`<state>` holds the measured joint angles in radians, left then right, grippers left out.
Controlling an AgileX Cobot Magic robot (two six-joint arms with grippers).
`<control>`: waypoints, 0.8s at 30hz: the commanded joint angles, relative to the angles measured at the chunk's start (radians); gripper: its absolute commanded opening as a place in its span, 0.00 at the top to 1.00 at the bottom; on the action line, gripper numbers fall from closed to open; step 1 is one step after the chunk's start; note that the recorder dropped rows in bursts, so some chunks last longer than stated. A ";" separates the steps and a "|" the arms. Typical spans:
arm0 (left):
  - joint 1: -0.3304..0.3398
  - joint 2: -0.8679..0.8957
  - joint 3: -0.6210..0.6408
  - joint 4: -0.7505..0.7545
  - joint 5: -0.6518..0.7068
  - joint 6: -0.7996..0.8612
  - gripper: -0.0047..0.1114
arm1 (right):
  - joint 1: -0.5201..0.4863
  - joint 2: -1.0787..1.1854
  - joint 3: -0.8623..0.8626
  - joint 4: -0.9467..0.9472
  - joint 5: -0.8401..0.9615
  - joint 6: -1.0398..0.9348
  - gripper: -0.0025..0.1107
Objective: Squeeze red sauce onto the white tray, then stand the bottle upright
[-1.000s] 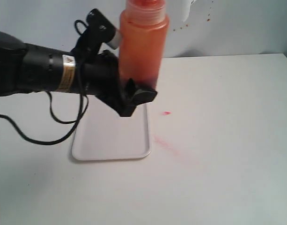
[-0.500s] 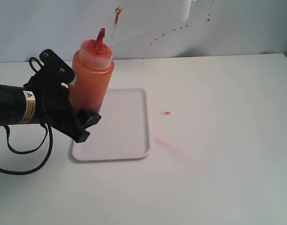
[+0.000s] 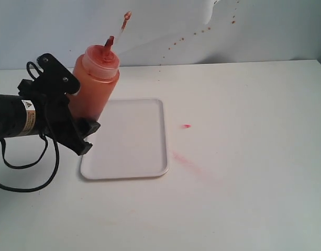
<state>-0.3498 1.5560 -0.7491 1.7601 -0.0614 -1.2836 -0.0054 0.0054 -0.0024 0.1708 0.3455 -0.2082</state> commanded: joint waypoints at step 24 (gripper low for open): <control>0.002 0.091 0.002 -0.016 0.156 0.170 0.96 | -0.007 -0.005 0.002 0.051 -0.294 0.000 0.98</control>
<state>-0.3498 1.6406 -0.7455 1.7579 0.0345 -1.1215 -0.0054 0.0054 -0.0024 0.1788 0.2074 -0.2082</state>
